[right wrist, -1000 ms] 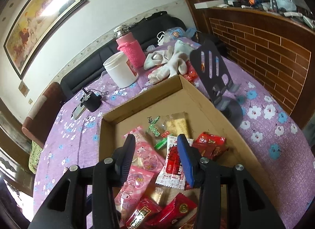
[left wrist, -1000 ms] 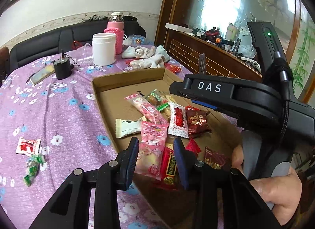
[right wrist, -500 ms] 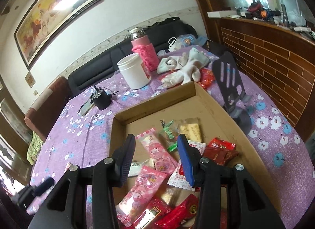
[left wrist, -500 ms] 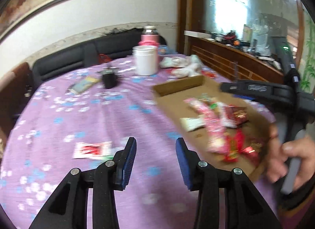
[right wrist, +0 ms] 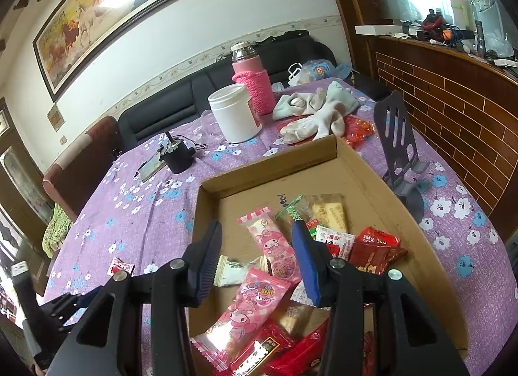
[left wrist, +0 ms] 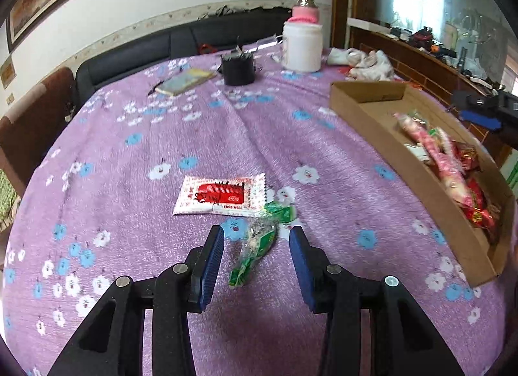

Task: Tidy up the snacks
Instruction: 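Move the left tool back to the table and grasp the green-wrapped candy, then grasp the second white sachet with red print with the right tool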

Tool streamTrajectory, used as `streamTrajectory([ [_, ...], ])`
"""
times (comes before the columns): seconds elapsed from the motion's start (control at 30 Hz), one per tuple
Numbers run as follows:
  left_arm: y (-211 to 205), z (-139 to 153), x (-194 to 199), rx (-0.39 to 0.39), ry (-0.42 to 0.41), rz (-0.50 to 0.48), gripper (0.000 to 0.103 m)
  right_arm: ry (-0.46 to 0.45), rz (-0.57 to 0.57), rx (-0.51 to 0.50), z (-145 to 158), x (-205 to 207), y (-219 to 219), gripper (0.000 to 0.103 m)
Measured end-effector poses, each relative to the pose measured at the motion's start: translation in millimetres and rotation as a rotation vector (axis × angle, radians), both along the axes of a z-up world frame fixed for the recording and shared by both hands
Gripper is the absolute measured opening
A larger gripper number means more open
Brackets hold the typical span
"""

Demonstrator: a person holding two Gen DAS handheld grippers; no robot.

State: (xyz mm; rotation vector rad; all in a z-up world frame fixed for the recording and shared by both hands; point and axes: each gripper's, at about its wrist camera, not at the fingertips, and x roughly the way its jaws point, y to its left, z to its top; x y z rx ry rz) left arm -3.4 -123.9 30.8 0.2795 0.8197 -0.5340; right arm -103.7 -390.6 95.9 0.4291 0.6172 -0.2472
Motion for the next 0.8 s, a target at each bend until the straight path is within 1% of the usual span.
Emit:
streamTrajectory([
  [0.07,-2.3,-6.3,4.8,0.007,0.014,0.008,0.031,-0.004,0.007,0.001,0.5,-0.2,1.0,0.044],
  [0.1,-2.5,-8.3,6.5,0.005,0.023,0.013,0.022,-0.007,0.014,-0.001,1.0,-0.1,2.4,0.044],
  [0.13,-1.8,-7.1,7.1,-0.013,0.027,0.013,0.019,-0.01,0.019,-0.002,1.4,-0.1,3.4,0.044],
  [0.23,5.6,-6.3,10.6,-0.047,0.04,0.036,0.019,-0.021,0.045,-0.005,2.3,0.6,8.4,0.044],
  [0.3,15.9,-3.8,13.7,-0.086,0.046,0.06,0.019,-0.024,0.07,-0.011,2.5,3.3,14.1,0.044],
  [0.37,26.0,3.4,13.1,-0.091,0.001,0.086,0.019,-0.025,0.102,-0.007,2.4,5.8,19.9,0.044],
  [0.43,37.1,10.8,14.3,-0.113,-0.032,0.119,0.019,-0.018,0.131,-0.003,3.3,9.1,27.2,0.044],
  [0.53,59.8,22.5,21.9,-0.143,-0.092,0.225,0.019,0.007,0.212,0.031,7.3,17.4,48.3,0.044],
  [0.6,71.9,27.3,27.4,-0.144,-0.127,0.284,0.02,0.036,0.296,0.081,7.1,28.2,66.1,0.05],
  [0.63,78.1,29.2,29.2,-0.146,-0.139,0.315,0.02,0.064,0.35,0.117,4.7,38.1,77.5,0.05],
  [0.7,90.4,32.3,33.3,-0.151,-0.156,0.367,0.02,0.119,0.43,0.155,-0.5,59.2,98.6,0.05],
  [0.8,101.3,34.1,36.7,-0.155,-0.171,0.41,0.02,0.185,0.501,0.128,-6.8,93.1,129.0,0.05],
])
